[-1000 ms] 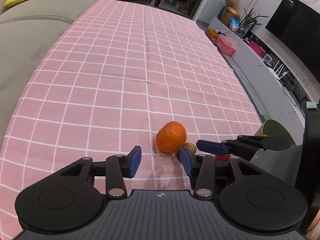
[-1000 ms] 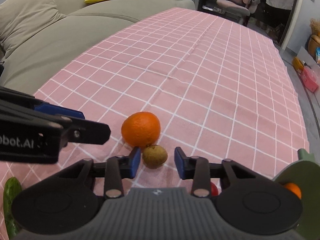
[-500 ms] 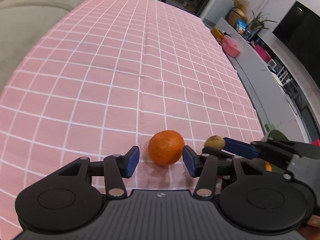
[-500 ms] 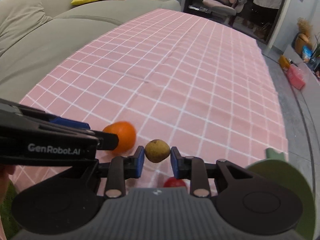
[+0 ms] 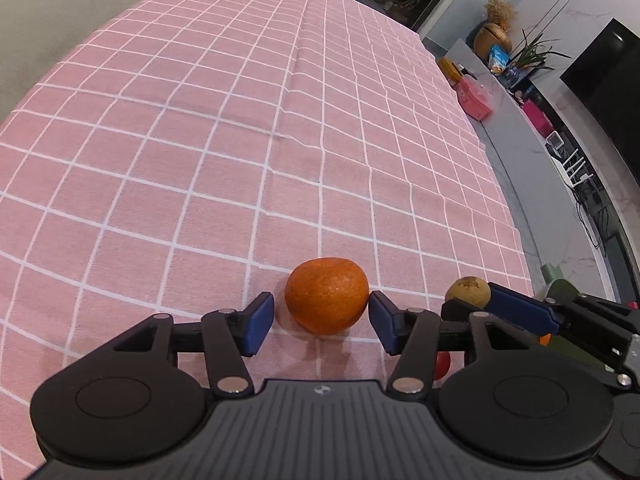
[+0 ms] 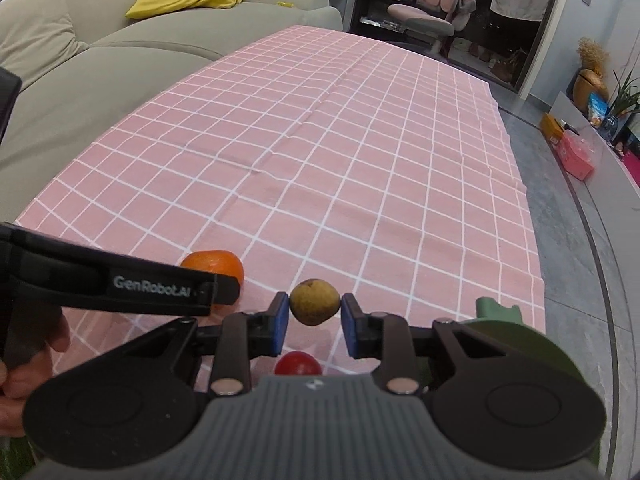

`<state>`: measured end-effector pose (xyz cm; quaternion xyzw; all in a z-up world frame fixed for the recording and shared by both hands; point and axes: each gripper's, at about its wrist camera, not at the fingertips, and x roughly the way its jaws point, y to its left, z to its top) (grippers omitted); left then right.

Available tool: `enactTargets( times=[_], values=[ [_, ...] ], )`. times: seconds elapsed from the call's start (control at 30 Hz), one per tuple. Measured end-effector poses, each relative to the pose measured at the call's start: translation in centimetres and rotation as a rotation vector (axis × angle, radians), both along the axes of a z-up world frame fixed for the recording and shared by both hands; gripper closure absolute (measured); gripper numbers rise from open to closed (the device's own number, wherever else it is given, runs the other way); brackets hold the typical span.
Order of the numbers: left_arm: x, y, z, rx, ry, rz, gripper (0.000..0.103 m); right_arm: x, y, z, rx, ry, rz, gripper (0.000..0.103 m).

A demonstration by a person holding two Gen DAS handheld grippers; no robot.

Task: Organize fruits
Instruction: 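Grasp the orange with the left tool while the right tool grasps the brown fruit, then carry the orange and brown fruit into the colander and open both tools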

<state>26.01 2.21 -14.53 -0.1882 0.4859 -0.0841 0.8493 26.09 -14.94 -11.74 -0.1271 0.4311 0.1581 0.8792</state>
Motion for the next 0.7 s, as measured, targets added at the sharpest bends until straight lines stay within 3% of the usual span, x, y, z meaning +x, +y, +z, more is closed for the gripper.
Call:
enactTargets(
  times=[0.1, 0.33, 0.7],
  values=[
    [-0.1, -0.3, 0.0, -0.015, -0.012, 0.003, 0.052, -0.2, -0.2, 0.3, 0.003, -0.005, -0.003, 0.079],
    [-0.8, -0.8, 0.8, 0.022, -0.032, 0.000, 0.055, -1.5, -0.7, 2.3, 0.035, -0.041, -0.005, 0.079],
    [-4.0, -2.0, 7.7, 0.010, -0.152, -0.055, 0.055, -5.1, -3.2, 5.1, 0.128, -0.102, -0.037, 0.079]
  ],
)
